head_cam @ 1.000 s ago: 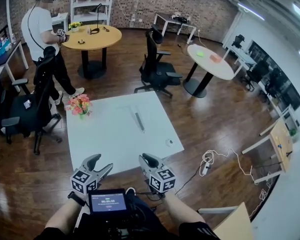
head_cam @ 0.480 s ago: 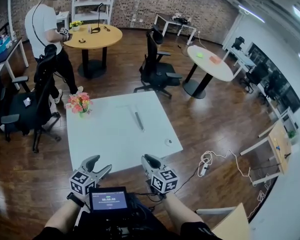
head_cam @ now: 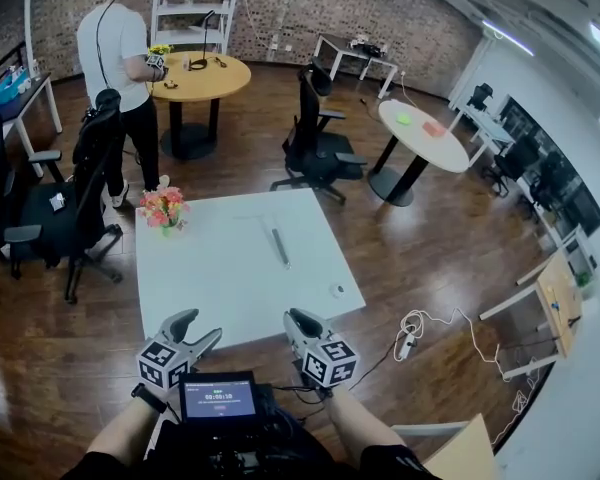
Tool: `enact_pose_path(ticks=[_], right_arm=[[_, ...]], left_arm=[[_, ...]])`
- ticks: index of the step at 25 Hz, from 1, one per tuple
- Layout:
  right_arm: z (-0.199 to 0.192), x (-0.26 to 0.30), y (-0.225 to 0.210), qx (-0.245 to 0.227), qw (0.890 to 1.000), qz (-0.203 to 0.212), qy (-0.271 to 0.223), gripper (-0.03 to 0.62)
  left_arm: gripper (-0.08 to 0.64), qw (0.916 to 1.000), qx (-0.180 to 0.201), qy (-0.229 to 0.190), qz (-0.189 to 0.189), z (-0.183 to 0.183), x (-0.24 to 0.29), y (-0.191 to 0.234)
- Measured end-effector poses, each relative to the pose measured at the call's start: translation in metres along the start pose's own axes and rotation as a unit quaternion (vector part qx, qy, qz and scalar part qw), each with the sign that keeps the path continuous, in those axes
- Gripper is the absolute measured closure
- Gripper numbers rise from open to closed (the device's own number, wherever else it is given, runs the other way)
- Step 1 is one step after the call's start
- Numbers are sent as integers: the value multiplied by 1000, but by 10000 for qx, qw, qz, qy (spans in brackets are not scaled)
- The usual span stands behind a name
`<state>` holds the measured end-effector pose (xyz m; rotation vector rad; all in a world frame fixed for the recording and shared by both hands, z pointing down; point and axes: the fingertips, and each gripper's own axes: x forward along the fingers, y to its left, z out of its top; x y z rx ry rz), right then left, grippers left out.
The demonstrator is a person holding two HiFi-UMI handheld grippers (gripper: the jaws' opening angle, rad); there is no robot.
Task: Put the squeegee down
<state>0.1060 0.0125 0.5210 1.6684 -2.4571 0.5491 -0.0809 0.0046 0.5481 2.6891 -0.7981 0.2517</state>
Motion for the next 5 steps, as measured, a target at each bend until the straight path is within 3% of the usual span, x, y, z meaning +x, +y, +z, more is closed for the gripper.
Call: enact_pose_path(ticks=[5], right_arm=[[-7,0,-5,25,10000,-7,46,518]], left_arm=[[255,10000,7,-14,5,-2,4,1]])
